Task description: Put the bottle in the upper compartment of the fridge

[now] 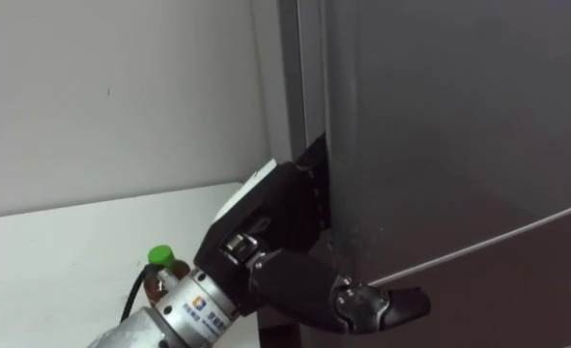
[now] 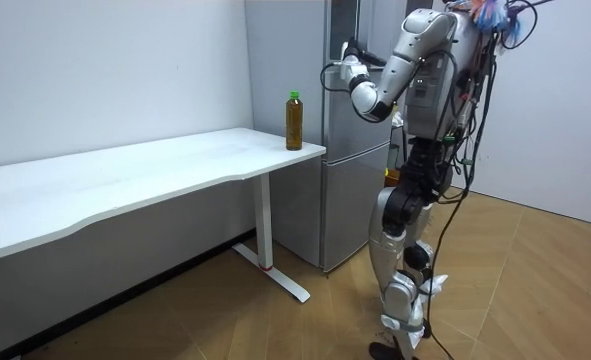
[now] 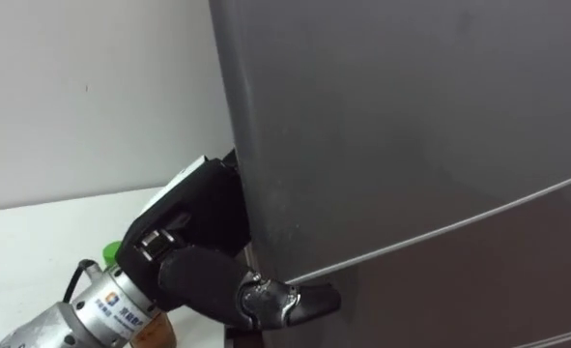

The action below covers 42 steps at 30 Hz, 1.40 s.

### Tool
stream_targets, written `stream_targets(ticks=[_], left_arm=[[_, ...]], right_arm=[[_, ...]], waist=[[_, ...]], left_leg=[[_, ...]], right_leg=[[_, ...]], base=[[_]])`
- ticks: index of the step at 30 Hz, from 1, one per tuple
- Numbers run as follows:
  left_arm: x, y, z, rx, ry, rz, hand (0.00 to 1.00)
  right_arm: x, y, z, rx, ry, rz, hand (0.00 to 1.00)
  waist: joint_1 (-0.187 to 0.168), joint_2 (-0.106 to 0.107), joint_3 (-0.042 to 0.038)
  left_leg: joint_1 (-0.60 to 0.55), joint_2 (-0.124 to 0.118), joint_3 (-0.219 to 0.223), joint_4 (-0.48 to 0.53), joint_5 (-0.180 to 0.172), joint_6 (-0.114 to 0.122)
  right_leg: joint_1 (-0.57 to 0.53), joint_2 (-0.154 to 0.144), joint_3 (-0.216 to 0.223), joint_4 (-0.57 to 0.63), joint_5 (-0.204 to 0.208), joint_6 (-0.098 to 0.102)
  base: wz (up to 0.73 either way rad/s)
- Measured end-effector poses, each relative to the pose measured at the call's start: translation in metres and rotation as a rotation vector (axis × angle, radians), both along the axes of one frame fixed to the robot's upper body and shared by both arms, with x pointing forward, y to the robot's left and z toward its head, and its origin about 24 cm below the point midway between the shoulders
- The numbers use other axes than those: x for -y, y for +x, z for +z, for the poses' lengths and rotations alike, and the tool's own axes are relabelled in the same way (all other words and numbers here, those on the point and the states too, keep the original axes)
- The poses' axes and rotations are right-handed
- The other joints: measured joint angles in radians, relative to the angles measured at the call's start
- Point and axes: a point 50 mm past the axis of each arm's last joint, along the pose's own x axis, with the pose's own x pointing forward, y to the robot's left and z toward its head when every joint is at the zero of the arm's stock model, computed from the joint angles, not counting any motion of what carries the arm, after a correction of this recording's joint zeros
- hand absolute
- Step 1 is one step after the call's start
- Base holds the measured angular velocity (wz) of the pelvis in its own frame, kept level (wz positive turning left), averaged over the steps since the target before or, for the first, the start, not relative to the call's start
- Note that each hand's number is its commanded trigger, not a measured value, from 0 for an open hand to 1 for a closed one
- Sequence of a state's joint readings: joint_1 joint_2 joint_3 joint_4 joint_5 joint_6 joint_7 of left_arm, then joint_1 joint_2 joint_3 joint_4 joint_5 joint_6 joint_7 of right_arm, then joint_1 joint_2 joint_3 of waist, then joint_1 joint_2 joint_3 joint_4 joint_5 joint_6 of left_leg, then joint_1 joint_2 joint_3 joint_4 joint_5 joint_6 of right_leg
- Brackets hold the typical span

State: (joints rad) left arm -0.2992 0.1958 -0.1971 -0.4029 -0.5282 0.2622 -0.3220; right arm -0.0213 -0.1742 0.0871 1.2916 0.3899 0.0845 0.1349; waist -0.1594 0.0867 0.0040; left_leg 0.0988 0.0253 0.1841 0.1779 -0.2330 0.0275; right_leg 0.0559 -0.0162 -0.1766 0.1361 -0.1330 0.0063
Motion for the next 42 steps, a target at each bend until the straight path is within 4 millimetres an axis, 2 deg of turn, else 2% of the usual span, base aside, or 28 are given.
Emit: stream_targets(ticks=[9, 10, 19, 23, 28, 39, 41, 42], left_arm=[[0.0051, -0.0017, -0.0014, -0.005, 0.003, -0.024, 0.00], [0.0062, -0.0020, -0.0019, -0.006, 0.003, -0.029, 0.00], [0.0095, -0.0034, -0.0030, -0.010, 0.006, -0.047, 0.00], [0.0092, -0.0031, -0.0031, -0.012, 0.006, -0.039, 0.00], [0.0089, -0.0024, -0.0038, -0.018, 0.004, -0.031, 0.00], [0.0079, -0.0004, -0.0061, -0.035, 0.004, -0.010, 0.00], [0.0085, -0.0005, -0.0060, -0.035, 0.001, -0.012, 0.00], [0.0090, -0.0007, -0.0060, -0.035, -0.001, -0.013, 0.00]], right_arm=[[0.0009, 0.0022, 0.0006, 0.010, -0.005, 0.000, 0.00], [0.0012, 0.0032, 0.0008, 0.012, -0.006, 0.001, 0.00], [0.0016, 0.0045, 0.0014, 0.020, 0.013, 0.000, 0.00], [0.0027, 0.0054, 0.0019, 0.023, 0.011, 0.001, 0.00], [0.0030, 0.0052, 0.0020, 0.025, 0.011, -0.001, 0.00], [0.0043, 0.0050, 0.0022, 0.028, 0.010, -0.016, 0.00], [0.0046, 0.0041, 0.0022, 0.032, 0.018, -0.034, 0.00], [0.0046, 0.0041, 0.0022, 0.033, 0.022, -0.037, 0.00]], waist=[[-0.011, 0.010, 0.0053], [-0.014, 0.012, 0.0092], [-0.032, 0.009, 0.0108], [-0.032, 0.000, 0.0077], [-0.037, -0.010, 0.0078], [-0.047, -0.013, 0.0073], [-0.054, -0.006, 0.0023], [-0.054, -0.001, -0.0012]], left_leg=[[0.005, 0.001, 0.033, 0.002, 0.000, 0.000], [0.012, 0.001, 0.036, 0.001, 0.000, 0.000], [0.027, -0.002, 0.057, -0.009, 0.000, 0.000], [0.023, -0.003, 0.065, -0.010, 0.000, 0.000], [0.026, -0.003, 0.088, -0.010, 0.000, 0.000], [0.037, -0.002, 0.144, -0.015, -0.001, 0.001], [0.036, 0.003, 0.146, -0.027, -0.011, 0.016], [0.035, 0.003, 0.148, -0.027, -0.011, 0.016]], right_leg=[[-0.004, 0.000, 0.024, 0.000, 0.003, 0.003], [-0.004, 0.001, 0.030, 0.000, 0.003, 0.003], [-0.007, -0.001, 0.045, 0.000, 0.002, 0.008], [-0.020, 0.000, 0.060, 0.005, 0.004, 0.009], [-0.022, 0.000, 0.073, 0.004, 0.009, 0.012], [-0.023, 0.002, 0.100, 0.001, 0.021, 0.018], [-0.029, 0.008, 0.096, 0.002, 0.023, 0.017], [-0.031, 0.008, 0.096, 0.004, 0.025, 0.017]], base=[[-0.07], [-0.12], [-0.05], [-0.10], [-0.08], [-0.08], [0.02], [-0.04]])
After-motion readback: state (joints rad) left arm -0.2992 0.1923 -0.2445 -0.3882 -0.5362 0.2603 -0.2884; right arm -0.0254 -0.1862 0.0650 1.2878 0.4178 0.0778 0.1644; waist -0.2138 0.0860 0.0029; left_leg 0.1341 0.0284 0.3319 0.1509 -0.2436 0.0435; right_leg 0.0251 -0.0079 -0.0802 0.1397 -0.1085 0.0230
